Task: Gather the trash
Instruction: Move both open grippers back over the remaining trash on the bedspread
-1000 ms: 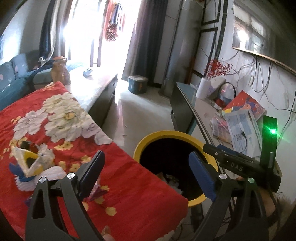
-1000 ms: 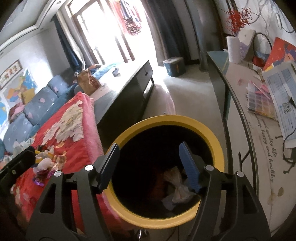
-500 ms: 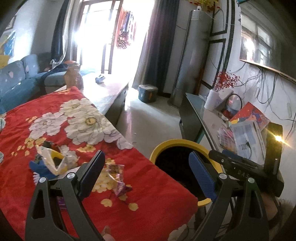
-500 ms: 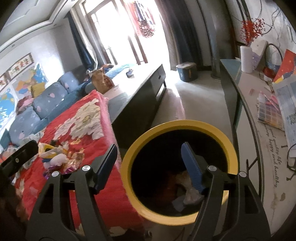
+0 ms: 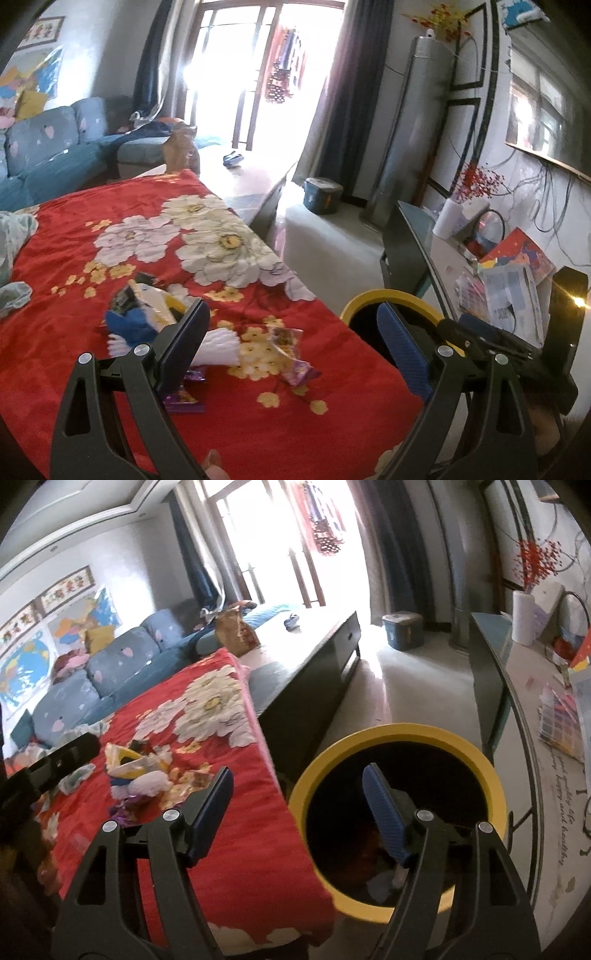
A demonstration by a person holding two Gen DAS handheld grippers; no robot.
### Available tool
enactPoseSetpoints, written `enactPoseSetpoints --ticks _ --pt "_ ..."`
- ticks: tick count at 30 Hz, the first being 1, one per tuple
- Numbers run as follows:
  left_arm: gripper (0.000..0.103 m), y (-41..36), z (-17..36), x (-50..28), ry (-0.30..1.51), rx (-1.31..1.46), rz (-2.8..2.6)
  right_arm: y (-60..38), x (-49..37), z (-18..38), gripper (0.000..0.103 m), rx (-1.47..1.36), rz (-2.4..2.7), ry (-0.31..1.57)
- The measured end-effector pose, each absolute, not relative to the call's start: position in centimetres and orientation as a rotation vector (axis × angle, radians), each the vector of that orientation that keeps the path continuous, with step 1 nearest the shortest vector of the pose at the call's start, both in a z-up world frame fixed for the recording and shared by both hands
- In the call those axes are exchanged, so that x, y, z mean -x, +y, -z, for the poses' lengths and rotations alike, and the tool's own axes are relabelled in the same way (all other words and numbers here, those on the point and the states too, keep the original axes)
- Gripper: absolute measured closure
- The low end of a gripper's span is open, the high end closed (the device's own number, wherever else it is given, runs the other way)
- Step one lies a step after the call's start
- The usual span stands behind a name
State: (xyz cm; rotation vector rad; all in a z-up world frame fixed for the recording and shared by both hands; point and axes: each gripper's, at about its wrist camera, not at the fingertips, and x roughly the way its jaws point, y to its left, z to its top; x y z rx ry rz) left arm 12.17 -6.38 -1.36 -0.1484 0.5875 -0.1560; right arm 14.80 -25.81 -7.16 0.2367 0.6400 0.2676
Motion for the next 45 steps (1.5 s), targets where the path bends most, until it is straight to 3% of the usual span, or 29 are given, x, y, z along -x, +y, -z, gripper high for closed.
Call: enactPoseSetpoints --ticks 38,45 --pt "0.014 8.8 2.4 -11.1 0.589 0.374 -0.137 -11.6 -14.2 5.0 0.036 -0.069 -0.573 0.647" --pt "0.018 11.3 3.7 -11.3 0.615 0.428 -0.154 -8.4 -14.7 5.2 0.042 -0.028 -0.614 0.654"
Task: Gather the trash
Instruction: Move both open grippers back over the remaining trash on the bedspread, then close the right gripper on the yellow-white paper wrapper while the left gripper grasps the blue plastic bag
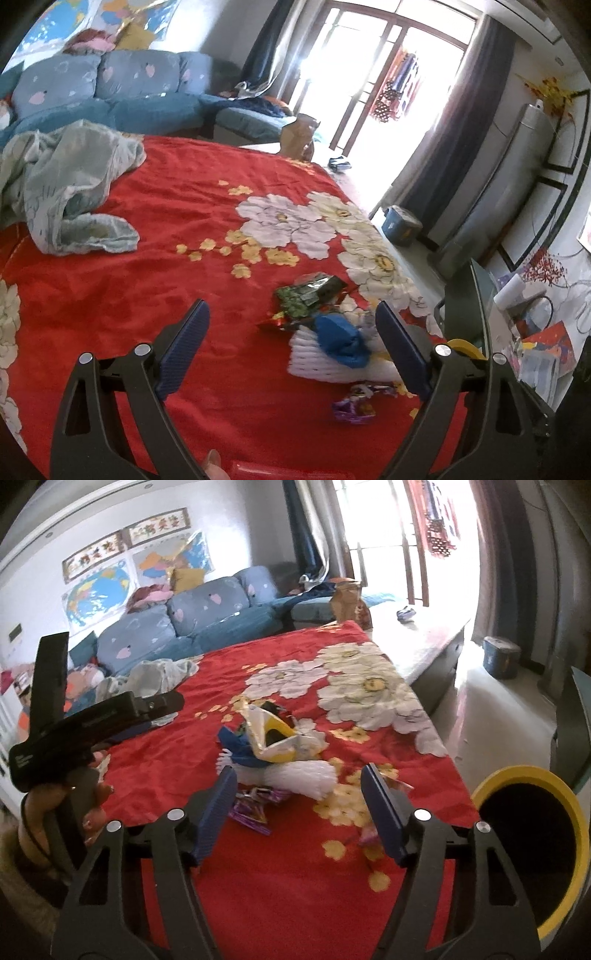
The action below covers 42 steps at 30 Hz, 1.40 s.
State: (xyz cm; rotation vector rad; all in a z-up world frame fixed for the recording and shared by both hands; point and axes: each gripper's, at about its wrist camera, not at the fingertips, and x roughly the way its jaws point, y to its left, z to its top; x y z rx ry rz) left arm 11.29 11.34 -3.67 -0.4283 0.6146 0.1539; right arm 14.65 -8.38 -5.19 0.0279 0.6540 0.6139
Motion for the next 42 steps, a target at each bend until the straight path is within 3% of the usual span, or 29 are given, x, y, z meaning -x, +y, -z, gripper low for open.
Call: enactPoseSetpoints --ticks 8,17,23,32,37,42 --pt "0.029 12.9 5.4 -12.7 0.674 0.517 -0.123 -5.0 -16.0 5.9 0.052 0.053 -0.649 0.670" --pt "0.052 12.8 7.2 -14.6 0.718 0.584 -0.040 -2.9 -17.4 7.0 0.068 0.099 -0.672 0.696" --pt "0.068 12.2 8.1 -15.7 0.740 0.608 0.015 -2.6 -17.8 7.5 0.090 0.091 -0.683 0.711" --pt "0.078 10.5 8.4 -16.7 0.753 0.578 0.069 -3.9 -17.6 8.3 0.096 0.026 -0.686 0.730" --pt "0.091 9.5 8.3 -16.7 0.758 0.553 0.097 -5.3 -17.2 8.0 0.096 -0.029 -0.685 0.724" --pt "0.097 8.8 7.9 -16.4 0.739 0.530 0.125 -6.4 -16.9 7.5 0.098 -0.068 -0.677 0.700"
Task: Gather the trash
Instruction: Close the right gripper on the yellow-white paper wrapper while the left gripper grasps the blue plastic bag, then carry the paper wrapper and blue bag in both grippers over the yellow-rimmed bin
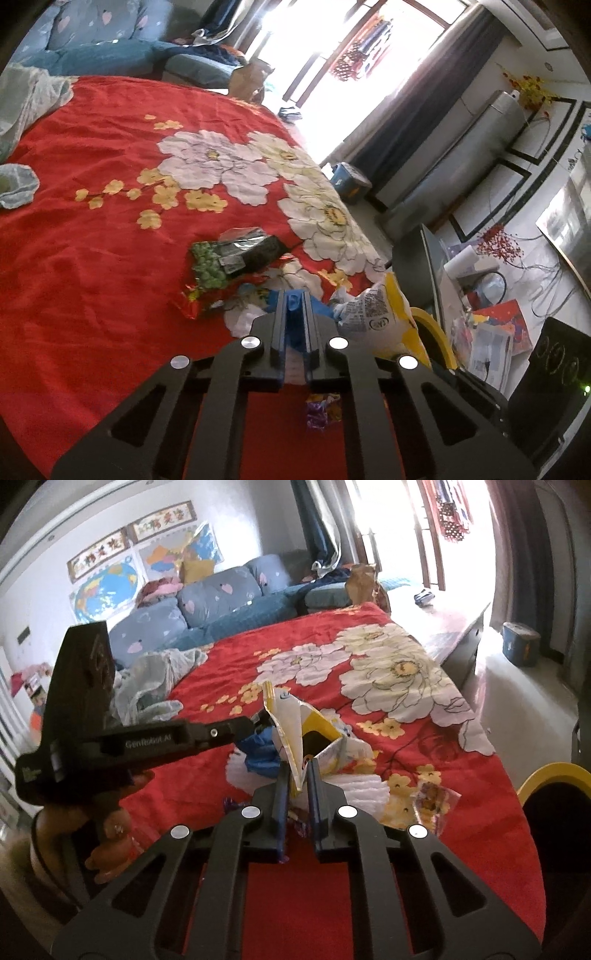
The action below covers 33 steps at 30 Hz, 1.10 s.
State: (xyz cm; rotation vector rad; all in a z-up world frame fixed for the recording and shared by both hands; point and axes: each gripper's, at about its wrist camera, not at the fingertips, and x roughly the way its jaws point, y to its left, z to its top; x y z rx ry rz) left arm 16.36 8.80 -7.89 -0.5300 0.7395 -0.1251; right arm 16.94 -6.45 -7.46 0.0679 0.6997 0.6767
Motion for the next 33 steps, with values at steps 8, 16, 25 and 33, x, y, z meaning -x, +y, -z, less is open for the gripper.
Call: enactPoseSetpoints --ticks 8,16,25,33 --pt "0.099 8.4 6.1 -14.9 0.678 0.512 0.143 -8.3 -16.6 6.3 0.098 -0.107 -0.666 0.647" --pt "0.099 8.9 3.7 -13.3 0.599 0.516 0.148 -9.2 -16.3 5.1 0.098 -0.126 -0.670 0.601" --pt "0.099 8.2 0.6 -11.7 0.526 0.486 0.176 -10.2 -16.0 3.9 0.098 -0.141 -0.668 0.571" --pt "0.099 6.5 -1.4 -10.7 0.491 0.445 0.209 -11.8 -15.8 2.8 0.098 -0.156 -0.650 0.549"
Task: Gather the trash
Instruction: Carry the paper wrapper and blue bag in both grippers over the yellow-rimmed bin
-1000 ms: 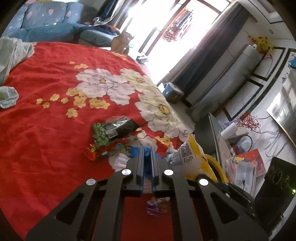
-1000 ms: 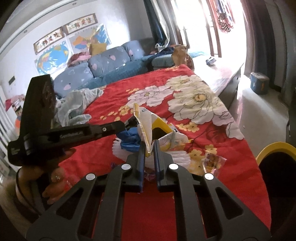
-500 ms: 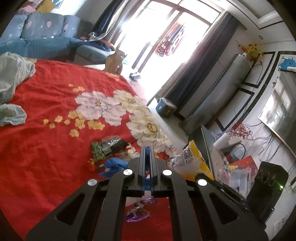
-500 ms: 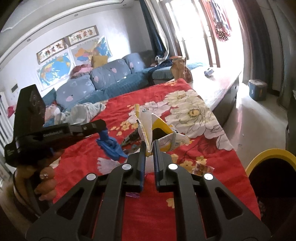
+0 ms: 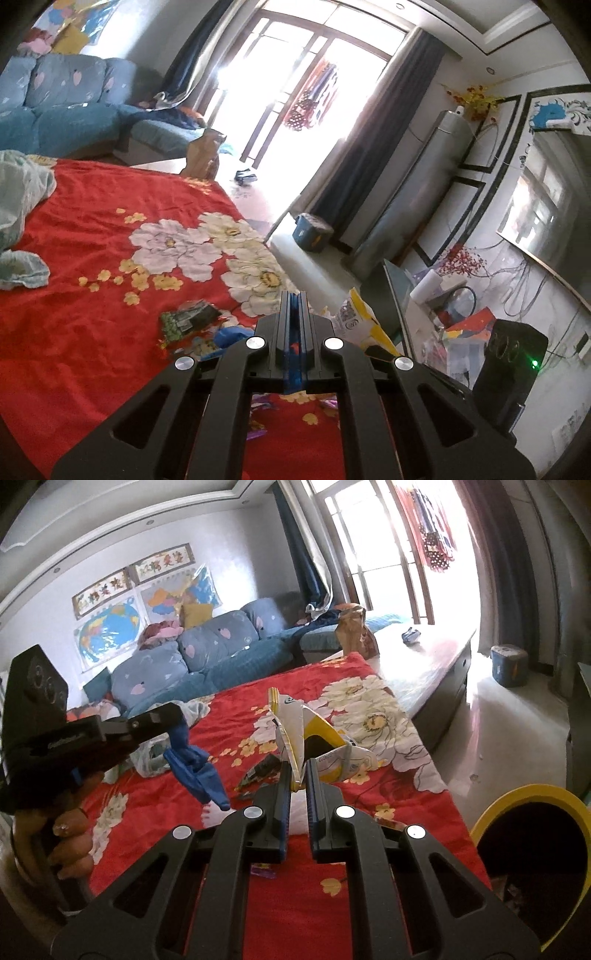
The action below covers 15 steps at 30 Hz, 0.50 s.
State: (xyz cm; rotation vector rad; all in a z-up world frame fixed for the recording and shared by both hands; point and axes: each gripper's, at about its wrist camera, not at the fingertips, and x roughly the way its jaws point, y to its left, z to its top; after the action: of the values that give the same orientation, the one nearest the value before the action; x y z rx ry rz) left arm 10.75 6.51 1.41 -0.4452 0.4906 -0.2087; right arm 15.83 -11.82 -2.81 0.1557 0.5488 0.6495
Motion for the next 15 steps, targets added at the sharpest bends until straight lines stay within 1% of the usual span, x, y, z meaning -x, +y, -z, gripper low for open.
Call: enactPoseSetpoints --ticks 15 --pt "0.099 1.4 -1.7 -11.2 0.529 0.376 0.289 -15.7 -15.5 1.6 0.098 -0.156 -0.574 0.515"
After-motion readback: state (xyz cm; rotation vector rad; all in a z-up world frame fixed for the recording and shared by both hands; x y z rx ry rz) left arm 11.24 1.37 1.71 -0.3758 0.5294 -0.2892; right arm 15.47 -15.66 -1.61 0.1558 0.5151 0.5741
